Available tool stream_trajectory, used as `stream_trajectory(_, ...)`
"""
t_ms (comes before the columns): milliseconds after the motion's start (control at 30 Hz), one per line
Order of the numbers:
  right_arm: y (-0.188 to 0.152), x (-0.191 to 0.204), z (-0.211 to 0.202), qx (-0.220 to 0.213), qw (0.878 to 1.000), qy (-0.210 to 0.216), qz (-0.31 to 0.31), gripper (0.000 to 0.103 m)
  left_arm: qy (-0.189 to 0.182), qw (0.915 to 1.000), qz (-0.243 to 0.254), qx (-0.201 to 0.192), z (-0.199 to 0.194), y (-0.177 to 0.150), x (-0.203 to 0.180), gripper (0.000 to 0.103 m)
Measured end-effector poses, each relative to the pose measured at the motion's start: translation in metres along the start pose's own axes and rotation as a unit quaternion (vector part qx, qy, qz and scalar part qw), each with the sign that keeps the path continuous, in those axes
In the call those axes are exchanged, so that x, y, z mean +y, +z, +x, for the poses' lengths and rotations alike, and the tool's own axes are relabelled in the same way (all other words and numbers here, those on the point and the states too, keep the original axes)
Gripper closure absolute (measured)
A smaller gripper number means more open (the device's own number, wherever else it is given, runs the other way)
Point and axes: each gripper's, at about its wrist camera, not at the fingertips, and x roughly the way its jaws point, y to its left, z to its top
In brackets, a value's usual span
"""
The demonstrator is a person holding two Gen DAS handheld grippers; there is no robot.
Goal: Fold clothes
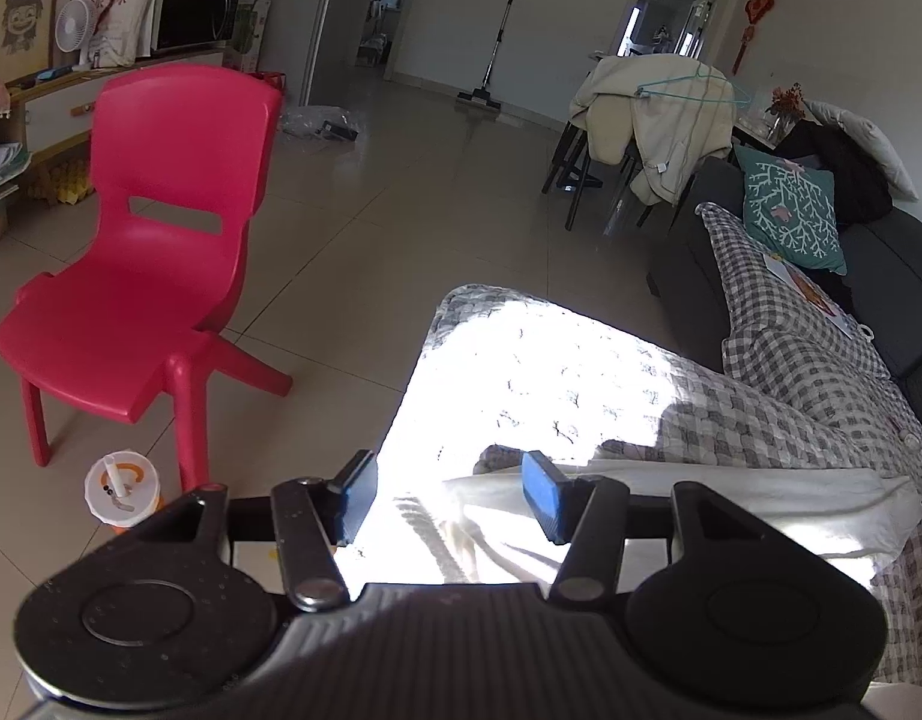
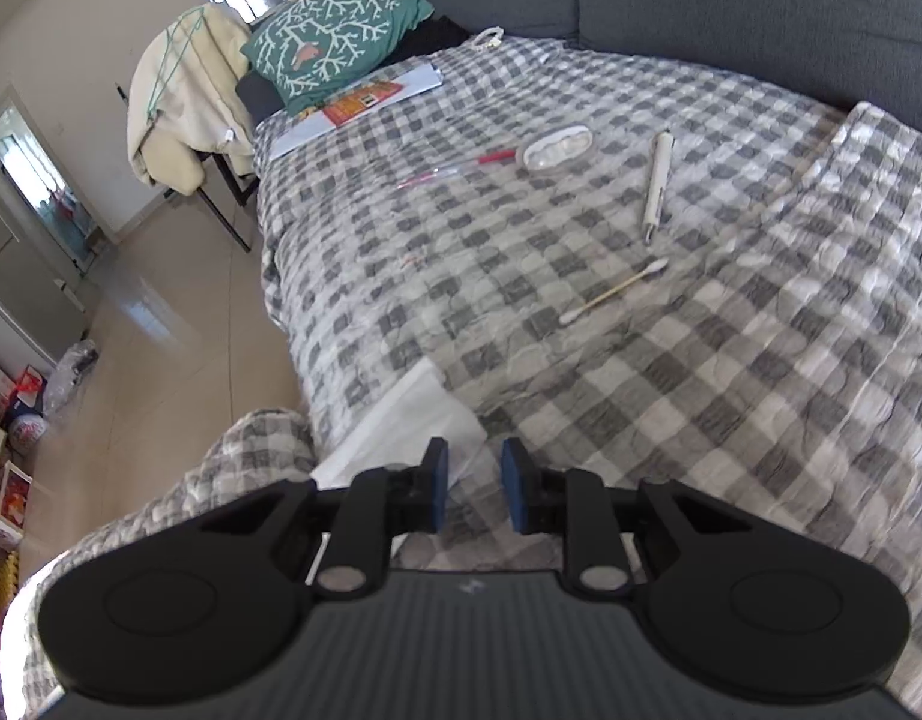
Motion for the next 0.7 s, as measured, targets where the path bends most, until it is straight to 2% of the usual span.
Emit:
stream_trajectory(33, -0.003, 0.004, 0.0, -0.009, 1.0, -0.009, -0.002, 0.099, -0.006, 1.0, 0.002, 0.001, -0.002, 0.0, -0.002, 0.049)
stream_trajectory(133, -0.003, 0.009, -0.007, -0.04, 0.999, -0.027, 0.001, 0.101, -0.017, 0.9997, 0.016, 0.001, -0.006, -0.002, -0.008, 0.048)
stream_trajectory(233, 0.0, 0.012, -0.026, -0.092, 0.994, -0.055, -0.006, 0.103, -0.031, 0.9989, 0.033, 0.011, -0.008, -0.003, -0.013, 0.047)
stream_trajectory(300, 0.002, 0.015, -0.023, -0.089, 0.989, -0.113, -0.038, 0.101, -0.046, 0.9979, 0.036, 0.027, -0.005, -0.005, -0.015, 0.047)
stream_trajectory(333, 0.002, 0.014, -0.019, -0.071, 0.989, -0.119, -0.042, 0.099, -0.053, 0.9973, 0.037, 0.035, -0.003, -0.005, -0.017, 0.047)
stream_trajectory(367, 0.0, 0.011, -0.021, -0.057, 0.992, -0.109, -0.031, 0.091, -0.059, 0.9968, 0.039, 0.039, -0.003, -0.006, -0.019, 0.047)
stream_trajectory(467, -0.013, 0.019, -0.042, -0.043, 0.997, -0.054, -0.023, 0.078, -0.073, 0.9952, 0.05, 0.041, -0.004, -0.009, -0.027, 0.046)
stream_trajectory(600, -0.055, 0.042, -0.07, 0.025, 0.999, 0.041, 0.002, 0.077, -0.102, 0.9912, 0.072, 0.044, -0.004, -0.015, -0.046, 0.046)
stream_trajectory(700, -0.085, 0.057, -0.077, 0.07, 0.994, 0.085, 0.022, 0.077, -0.126, 0.9862, 0.101, 0.039, -0.006, -0.022, -0.071, 0.046)
